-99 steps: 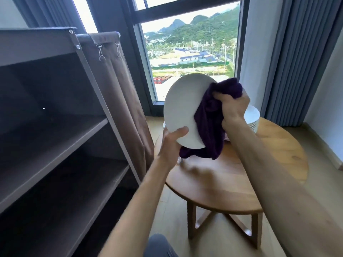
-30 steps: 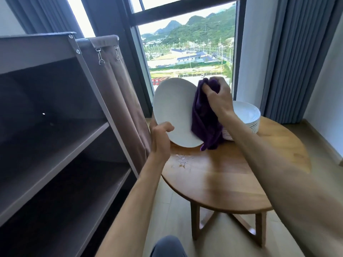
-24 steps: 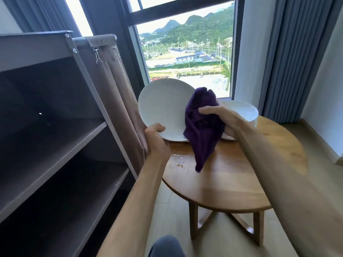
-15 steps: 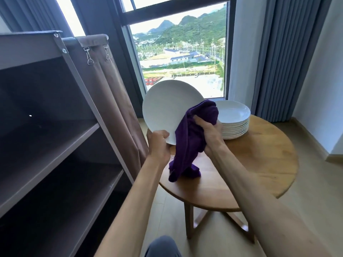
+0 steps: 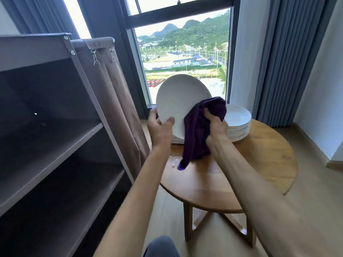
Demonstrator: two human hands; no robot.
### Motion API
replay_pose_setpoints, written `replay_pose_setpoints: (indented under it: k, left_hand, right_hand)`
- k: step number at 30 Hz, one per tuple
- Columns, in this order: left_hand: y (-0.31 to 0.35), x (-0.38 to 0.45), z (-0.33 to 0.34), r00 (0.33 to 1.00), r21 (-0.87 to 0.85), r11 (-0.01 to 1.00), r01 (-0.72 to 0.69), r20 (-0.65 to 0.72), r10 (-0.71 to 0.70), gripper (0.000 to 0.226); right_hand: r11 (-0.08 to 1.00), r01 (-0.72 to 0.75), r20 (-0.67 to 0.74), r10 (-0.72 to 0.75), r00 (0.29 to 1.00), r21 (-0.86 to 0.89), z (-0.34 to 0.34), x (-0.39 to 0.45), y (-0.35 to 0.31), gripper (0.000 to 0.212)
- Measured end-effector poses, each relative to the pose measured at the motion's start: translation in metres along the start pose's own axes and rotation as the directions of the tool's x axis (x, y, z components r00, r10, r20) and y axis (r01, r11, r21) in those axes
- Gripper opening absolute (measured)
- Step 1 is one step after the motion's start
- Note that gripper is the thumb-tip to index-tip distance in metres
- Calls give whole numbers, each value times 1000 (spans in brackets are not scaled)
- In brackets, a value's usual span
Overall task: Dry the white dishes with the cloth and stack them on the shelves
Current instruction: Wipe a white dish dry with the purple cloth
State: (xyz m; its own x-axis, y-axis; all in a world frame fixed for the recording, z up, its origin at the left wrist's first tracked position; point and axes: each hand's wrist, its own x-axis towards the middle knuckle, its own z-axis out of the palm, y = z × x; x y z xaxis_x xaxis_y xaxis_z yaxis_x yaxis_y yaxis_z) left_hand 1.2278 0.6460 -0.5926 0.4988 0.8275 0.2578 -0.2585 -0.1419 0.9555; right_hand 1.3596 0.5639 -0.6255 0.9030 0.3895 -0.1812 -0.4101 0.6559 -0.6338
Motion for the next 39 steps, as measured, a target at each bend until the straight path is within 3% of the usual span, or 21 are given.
replay_pose_setpoints:
  k: [4,7,9,11,13,15,17,18,20,22,24,27,28,30,32,34,36,38,39]
  left_hand:
    - [-31,-19,18,1000,112,994,-2,12,0,50]
    - [-10,2,-14,950,217,972,-87,312,15,56]
    - [14,16,-37,855,404,900,-162,513,-77,56]
    - [37,29,-51,786,564,795,-225,587,-194,50]
    - [54,39,-54,778,617,753,-227,580,-240,44]
    - [57,38,-52,851,538,811,-228,515,-102,41]
    - [45,27,-46,945,339,912,-230,302,126,44]
    - [33,17,-41,972,221,956,-192,179,154,45]
    - [7,-5,-28,998,43,998,-35,62,33,42]
    - [-11,-18,-20,996,14,997,76,50,-77,40]
    - [-13,-17,-26,993,90,995,44,101,-53,42]
    - [3,-1,-48,918,347,929,-125,397,-25,48]
    - [12,3,-52,870,434,881,-189,490,-55,48]
    - [27,10,-49,793,559,776,-293,595,-129,48]
    - [41,17,-41,757,634,685,-358,627,-185,41]
    - [49,26,-38,767,623,697,-354,620,-165,30]
    - [49,27,-40,838,508,811,-291,545,-40,32]
    - [37,16,-44,932,279,949,-148,359,40,46]
    - [27,7,-43,962,132,990,-53,272,15,48]
  right_hand:
    - [987,-118,-22,121,992,110,-14,-11,27,42]
    - [997,-59,32,58,998,59,-30,-8,16,36]
    - [999,-33,141,36,989,-27,-36,-5,5,38]
    - [988,13,252,26,967,-153,-34,-7,0,34]
    - [981,71,295,-15,955,-182,-25,-10,1,27]
    - [988,98,253,-66,965,-116,-14,-13,4,21]
    - [997,69,182,-62,981,-34,-5,-14,7,21]
    - [999,37,143,-38,989,6,-2,-14,9,23]
    - [997,-35,88,29,996,70,0,-16,16,26]
    - [995,-81,81,76,994,63,-2,-17,17,27]
    - [997,-68,110,70,991,-24,-12,-16,9,29]
    - [946,146,189,-93,978,-290,-21,-11,-14,33]
    - [875,264,259,-168,951,-405,-20,-9,-23,34]
    - [626,512,480,-239,844,-588,-9,-11,-38,37]
    - [393,684,662,-213,718,-615,5,-13,-47,38]
    - [329,749,711,-252,657,-576,16,-16,-51,35]
    - [385,741,656,-350,668,-550,19,-17,-53,32]
    - [564,641,504,-403,764,-521,18,-16,-53,31]
    - [684,553,399,-393,829,-475,16,-16,-50,31]
